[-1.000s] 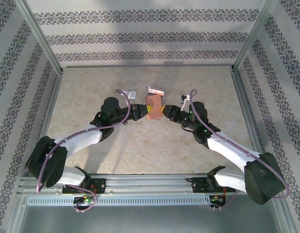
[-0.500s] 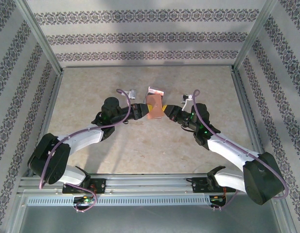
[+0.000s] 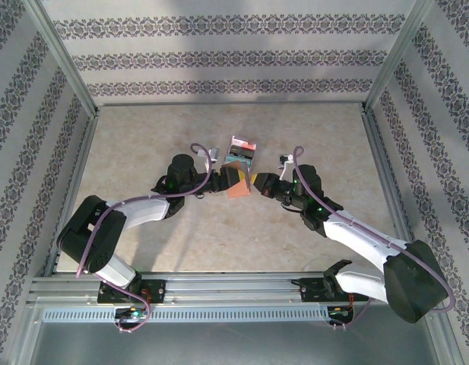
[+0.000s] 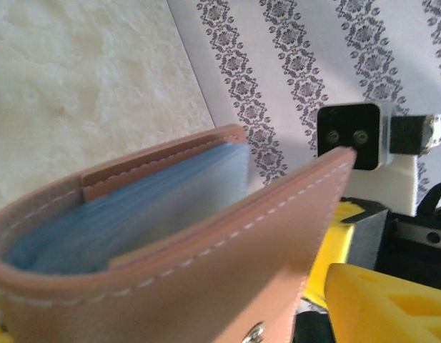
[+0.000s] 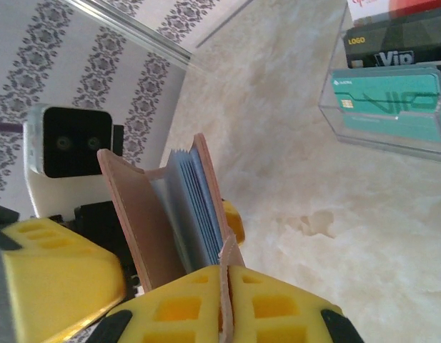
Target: Take the credit cards out of the card holder
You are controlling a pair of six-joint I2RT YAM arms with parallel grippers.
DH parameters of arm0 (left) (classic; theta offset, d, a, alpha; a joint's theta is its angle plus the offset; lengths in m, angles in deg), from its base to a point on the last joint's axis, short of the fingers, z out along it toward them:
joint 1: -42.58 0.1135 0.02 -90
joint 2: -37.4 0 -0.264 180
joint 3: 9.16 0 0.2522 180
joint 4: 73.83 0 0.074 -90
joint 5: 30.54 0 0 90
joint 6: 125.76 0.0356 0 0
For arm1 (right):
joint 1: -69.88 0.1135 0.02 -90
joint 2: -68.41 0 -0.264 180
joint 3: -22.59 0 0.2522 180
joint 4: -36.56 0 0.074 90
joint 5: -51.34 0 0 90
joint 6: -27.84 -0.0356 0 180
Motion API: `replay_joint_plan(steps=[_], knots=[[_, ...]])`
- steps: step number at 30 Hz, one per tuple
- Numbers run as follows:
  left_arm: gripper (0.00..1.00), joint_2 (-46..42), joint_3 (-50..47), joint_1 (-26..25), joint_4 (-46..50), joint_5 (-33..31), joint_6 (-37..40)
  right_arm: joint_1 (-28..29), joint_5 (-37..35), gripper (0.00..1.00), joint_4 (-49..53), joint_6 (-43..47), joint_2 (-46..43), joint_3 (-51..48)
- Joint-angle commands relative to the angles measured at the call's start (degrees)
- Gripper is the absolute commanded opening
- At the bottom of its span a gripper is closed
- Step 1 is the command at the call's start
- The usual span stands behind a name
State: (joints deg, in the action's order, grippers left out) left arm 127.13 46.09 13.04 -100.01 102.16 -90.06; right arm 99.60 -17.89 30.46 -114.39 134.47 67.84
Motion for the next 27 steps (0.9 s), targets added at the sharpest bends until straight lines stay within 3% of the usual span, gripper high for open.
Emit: replay_joint_plan(steps=[1, 14, 19, 27], knots=[[0.86, 0.41, 0.86, 0.27, -4.36, 1.85, -0.63, 1.11, -2.97, 0.00, 2.96, 2.83, -1.80, 3.08], [0.97, 2.81, 1.43, 0.24, -5.85, 2.06, -1.51, 4.45, -5.69, 0.00, 9.18, 6.33, -2.63, 7.67], [0.95, 2.90, 1.18, 0.27, -5.89, 1.89, -1.51, 4.56, -8.18, 0.00, 12.15, 6.96, -4.28, 8.07], [0.84, 3.03, 1.24, 0.27, -6.02, 2.38, -1.58, 4.60, -9.08, 0.00, 13.77, 6.71, -4.89, 8.14]])
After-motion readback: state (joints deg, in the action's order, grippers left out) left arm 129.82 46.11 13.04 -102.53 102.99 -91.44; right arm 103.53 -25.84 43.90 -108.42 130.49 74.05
